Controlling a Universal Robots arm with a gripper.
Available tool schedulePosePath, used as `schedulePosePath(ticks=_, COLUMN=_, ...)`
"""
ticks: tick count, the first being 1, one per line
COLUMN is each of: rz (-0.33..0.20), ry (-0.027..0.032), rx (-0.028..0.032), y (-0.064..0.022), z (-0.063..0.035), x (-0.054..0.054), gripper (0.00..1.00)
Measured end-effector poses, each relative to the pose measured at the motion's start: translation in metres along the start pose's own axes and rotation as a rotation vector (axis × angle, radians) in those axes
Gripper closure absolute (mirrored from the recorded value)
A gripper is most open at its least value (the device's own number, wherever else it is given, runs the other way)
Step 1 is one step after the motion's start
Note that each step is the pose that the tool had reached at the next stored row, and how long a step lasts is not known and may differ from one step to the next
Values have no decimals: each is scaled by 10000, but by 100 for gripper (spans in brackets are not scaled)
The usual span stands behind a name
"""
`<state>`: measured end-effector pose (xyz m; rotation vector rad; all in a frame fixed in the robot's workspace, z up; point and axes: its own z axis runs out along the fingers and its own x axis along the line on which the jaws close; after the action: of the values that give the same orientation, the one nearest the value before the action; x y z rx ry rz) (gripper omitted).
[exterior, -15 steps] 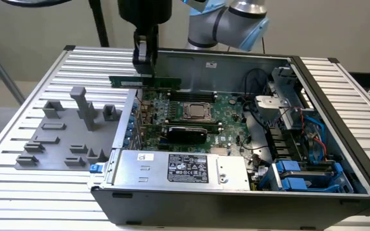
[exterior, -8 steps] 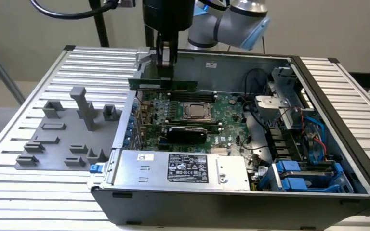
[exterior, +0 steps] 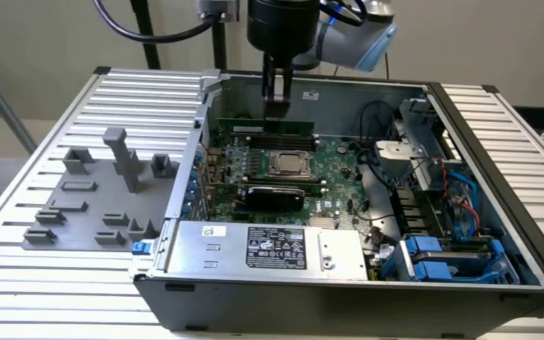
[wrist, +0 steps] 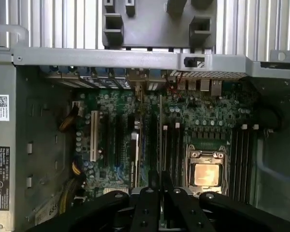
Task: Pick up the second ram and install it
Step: 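Insert the second ram into the second slot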
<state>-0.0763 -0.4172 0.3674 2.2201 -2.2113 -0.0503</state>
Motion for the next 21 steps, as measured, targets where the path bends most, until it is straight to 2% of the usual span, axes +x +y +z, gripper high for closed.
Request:
schedulePosePath(ticks=3, rz=0, ry=1, rx=1, y=-129, z=53, x=-70, gripper=100)
schedulePosePath(ticks=7, rz=2, ry=1, rx=0, y=-218, z=125, x=-188, gripper=100)
schedulePosePath(ticks=14, rz=10, ry=1, rx=-3, y=-270, z=254, x=-352, gripper=100)
schedulePosePath(ticks=17, rz=126, ry=-4, rx=-3, y=-279, z=309, x=-368, gripper=100)
schedulePosePath(ticks=21, rz=532, ry=-14, rx=2, y=-293, z=381, x=-368, gripper=100)
